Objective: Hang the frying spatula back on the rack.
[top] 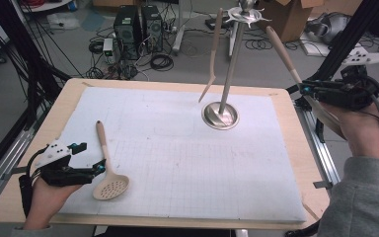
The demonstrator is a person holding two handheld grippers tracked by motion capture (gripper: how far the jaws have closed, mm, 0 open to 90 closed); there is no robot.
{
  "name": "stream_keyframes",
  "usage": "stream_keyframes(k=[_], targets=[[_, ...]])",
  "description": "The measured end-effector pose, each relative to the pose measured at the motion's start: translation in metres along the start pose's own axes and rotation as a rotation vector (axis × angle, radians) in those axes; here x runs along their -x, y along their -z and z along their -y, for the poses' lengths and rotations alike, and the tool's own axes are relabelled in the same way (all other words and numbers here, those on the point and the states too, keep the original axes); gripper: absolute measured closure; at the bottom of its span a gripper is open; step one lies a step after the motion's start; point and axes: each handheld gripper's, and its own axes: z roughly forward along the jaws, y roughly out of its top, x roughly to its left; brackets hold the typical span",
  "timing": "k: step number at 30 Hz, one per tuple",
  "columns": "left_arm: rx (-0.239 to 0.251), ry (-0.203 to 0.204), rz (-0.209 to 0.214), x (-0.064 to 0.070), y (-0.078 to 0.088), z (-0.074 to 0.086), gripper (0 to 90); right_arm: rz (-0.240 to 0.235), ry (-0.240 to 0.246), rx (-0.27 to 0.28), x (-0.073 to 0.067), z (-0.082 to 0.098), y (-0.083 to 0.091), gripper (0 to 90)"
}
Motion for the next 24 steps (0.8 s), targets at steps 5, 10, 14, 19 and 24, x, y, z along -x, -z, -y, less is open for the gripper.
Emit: stream_keyframes(k=[5,10,14,19,24], targets=[[0.005,0.004,-0.007,0.000,0.002,0.000,11.8,-0.010,-0.006,0.022,0.007,-0.002,0.005,77.7],[0.009,0.008,-0.015,-0.001,0.006,0.000,11.8,-0.011,-0.029,0.045,0.013,-0.002,0.005,77.7],[0.009,0.009,-0.017,-0.001,0.008,0.001,11.8,-0.011,-0.040,0.037,0.017,-0.001,-0.004,77.7],[0.019,0.016,-0.018,-0.003,0.012,0.002,11.8,-0.006,-0.063,0.058,0.024,-0.001,-0.010,77.7],[0.014,0.021,-0.029,-0.004,0.013,0.004,11.8,-0.012,-0.078,0.060,0.030,-0.003,-0.012,77.7]])
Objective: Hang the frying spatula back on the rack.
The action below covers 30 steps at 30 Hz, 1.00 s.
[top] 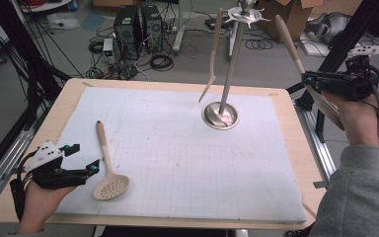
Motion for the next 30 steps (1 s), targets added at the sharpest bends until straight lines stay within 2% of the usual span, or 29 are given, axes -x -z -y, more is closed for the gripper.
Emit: stream_keyframes(k=[8,12,30], targets=[[-0.006,0.000,-0.005,0.000,0.001,0.002,11.8,-0.036,-0.009,0.005,0.002,-0.002,-0.006,77.7],[-0.006,0.004,-0.007,0.000,0.001,0.002,11.8,-0.059,-0.030,0.015,0.003,-0.002,-0.008,77.7],[-0.012,0.005,-0.013,-0.001,0.002,0.005,11.8,-0.096,-0.046,0.005,0.006,-0.001,-0.020,77.6]])
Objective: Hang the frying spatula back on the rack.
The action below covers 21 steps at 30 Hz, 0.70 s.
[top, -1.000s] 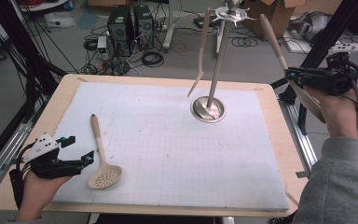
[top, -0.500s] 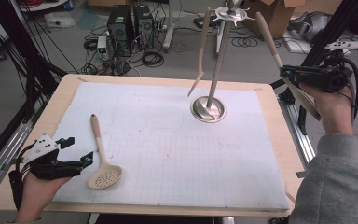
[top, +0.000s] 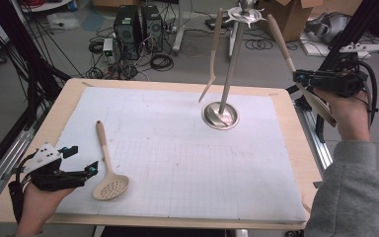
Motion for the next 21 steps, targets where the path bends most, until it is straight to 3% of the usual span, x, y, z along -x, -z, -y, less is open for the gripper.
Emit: stream_keyframes(k=[21], targets=[[-0.009,0.000,0.002,-0.001,-0.001,0.001,11.9,-0.016,-0.005,-0.030,0.001,0.009,-0.029,77.6]])
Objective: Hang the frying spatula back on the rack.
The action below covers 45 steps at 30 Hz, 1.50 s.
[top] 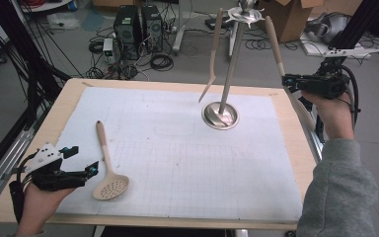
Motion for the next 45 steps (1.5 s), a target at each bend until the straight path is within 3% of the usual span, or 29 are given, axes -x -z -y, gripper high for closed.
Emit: stream_keyframes(k=[20,40,45], targets=[[-0.001,0.004,-0.002,-0.001,0.001,0.001,11.9,0.015,-0.008,-0.034,-0.002,0.002,-0.031,77.5],[-0.001,0.003,-0.005,-0.001,0.003,0.002,11.9,0.029,-0.009,-0.032,-0.005,0.002,-0.054,77.0],[0.000,0.002,-0.005,-0.001,0.003,0.002,11.9,0.034,-0.034,0.009,-0.004,0.005,-0.050,63.8]])
